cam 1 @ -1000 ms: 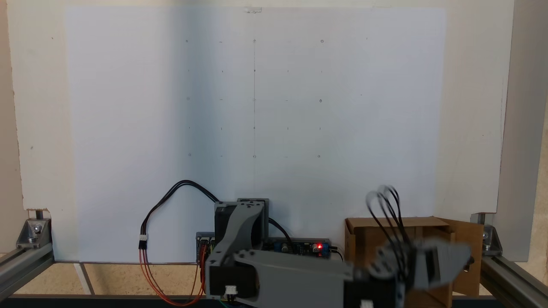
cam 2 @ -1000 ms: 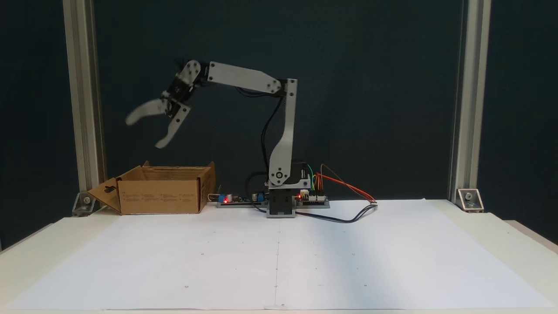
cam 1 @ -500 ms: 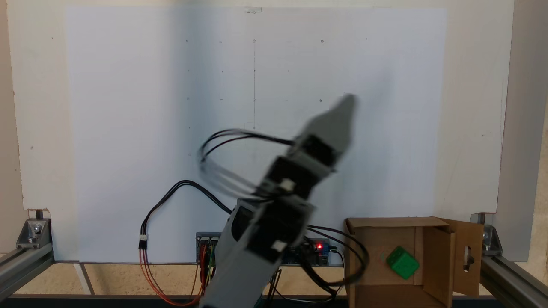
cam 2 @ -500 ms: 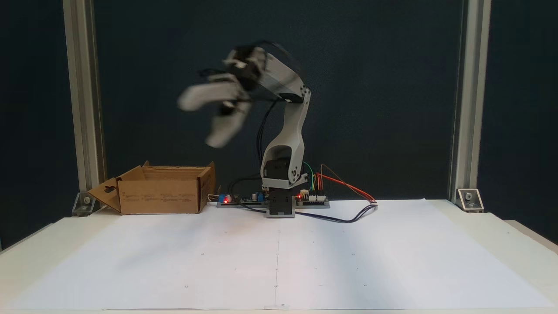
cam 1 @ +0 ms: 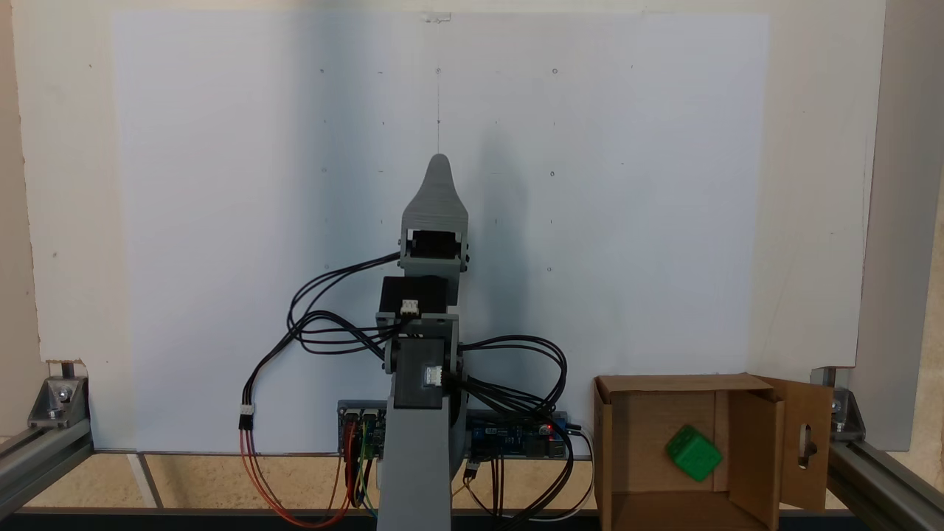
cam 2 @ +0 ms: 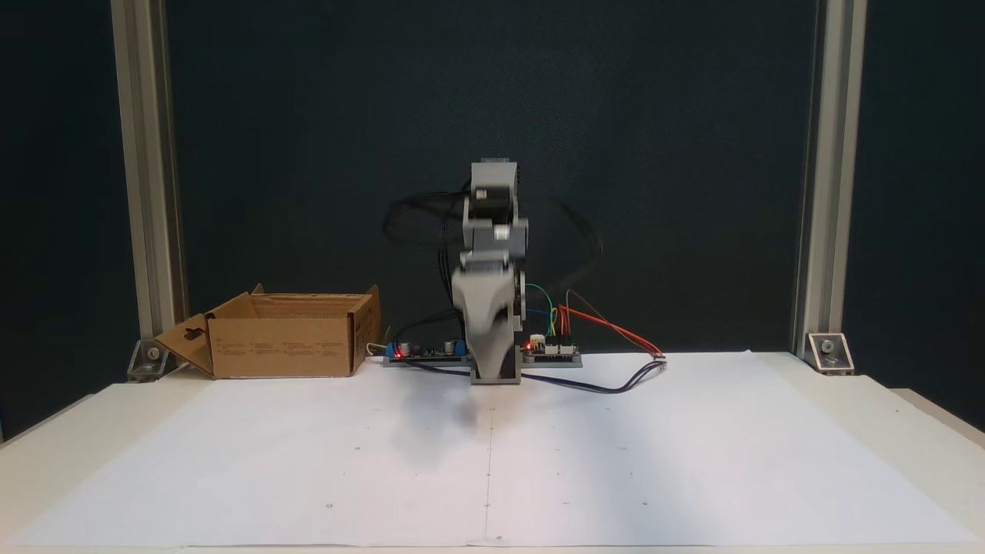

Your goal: Grasp a green dice and put it in the bin.

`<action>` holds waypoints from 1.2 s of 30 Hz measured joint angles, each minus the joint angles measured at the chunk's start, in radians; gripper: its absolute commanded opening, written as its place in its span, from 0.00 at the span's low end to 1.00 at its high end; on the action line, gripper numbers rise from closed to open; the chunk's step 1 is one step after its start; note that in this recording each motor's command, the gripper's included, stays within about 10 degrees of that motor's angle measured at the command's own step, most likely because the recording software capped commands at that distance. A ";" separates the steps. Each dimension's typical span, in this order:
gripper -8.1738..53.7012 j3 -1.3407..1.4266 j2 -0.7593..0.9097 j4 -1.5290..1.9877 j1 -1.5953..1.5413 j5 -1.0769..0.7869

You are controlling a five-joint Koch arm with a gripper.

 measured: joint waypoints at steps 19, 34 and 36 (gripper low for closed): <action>0.84 0.348 0.000 -0.824 0.011 -0.003; 0.85 0.511 0.000 -1.413 0.011 -0.003; 0.85 0.511 0.000 -1.462 0.011 -0.003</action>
